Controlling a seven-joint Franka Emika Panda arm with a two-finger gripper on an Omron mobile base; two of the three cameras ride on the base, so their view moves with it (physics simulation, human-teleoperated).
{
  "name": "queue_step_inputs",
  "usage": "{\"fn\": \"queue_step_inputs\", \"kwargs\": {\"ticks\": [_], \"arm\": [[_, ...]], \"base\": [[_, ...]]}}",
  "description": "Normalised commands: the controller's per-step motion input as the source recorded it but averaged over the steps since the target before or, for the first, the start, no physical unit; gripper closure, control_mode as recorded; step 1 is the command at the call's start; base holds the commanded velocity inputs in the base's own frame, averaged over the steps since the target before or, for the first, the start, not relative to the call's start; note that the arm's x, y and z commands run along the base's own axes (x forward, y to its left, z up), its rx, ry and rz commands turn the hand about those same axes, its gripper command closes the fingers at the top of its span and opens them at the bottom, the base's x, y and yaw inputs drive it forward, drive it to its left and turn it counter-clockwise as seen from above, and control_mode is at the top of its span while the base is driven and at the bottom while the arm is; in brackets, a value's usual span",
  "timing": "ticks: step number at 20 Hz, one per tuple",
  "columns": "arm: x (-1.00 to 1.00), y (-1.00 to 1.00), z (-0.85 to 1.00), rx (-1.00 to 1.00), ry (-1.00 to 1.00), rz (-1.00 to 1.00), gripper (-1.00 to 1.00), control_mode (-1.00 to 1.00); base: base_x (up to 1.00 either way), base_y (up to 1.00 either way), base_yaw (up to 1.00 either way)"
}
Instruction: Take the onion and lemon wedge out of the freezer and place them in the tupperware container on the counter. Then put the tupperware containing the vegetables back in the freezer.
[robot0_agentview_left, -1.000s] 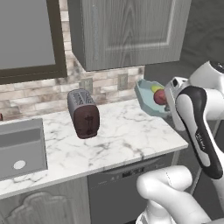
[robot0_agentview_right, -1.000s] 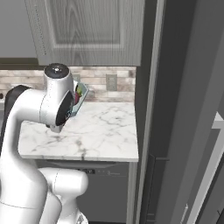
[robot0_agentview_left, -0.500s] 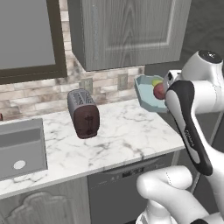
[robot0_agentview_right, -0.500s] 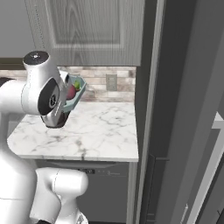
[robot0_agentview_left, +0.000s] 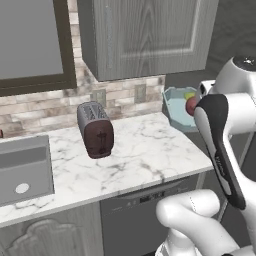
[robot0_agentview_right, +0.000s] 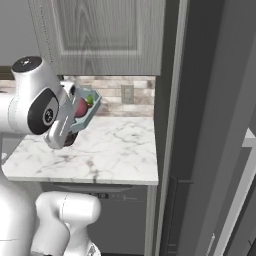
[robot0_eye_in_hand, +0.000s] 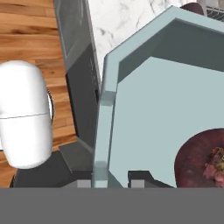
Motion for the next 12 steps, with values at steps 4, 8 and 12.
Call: {"fn": "queue_step_inputs", "kwargs": {"ticks": [4, 8, 12], "arm": [[-0.41, -0.36, 0.01, -0.01, -0.04, 0.00, 1.00, -1.00], [0.00, -0.02, 0.00, 0.00, -0.01, -0.01, 1.00, -1.00], [0.00, 0.00, 0.00, 0.00, 0.00, 0.00, 1.00, -1.00]], "base": [[0.00, 0.00, 0.00], [0.00, 0.00, 0.00], [0.00, 0.00, 0.00]]}}
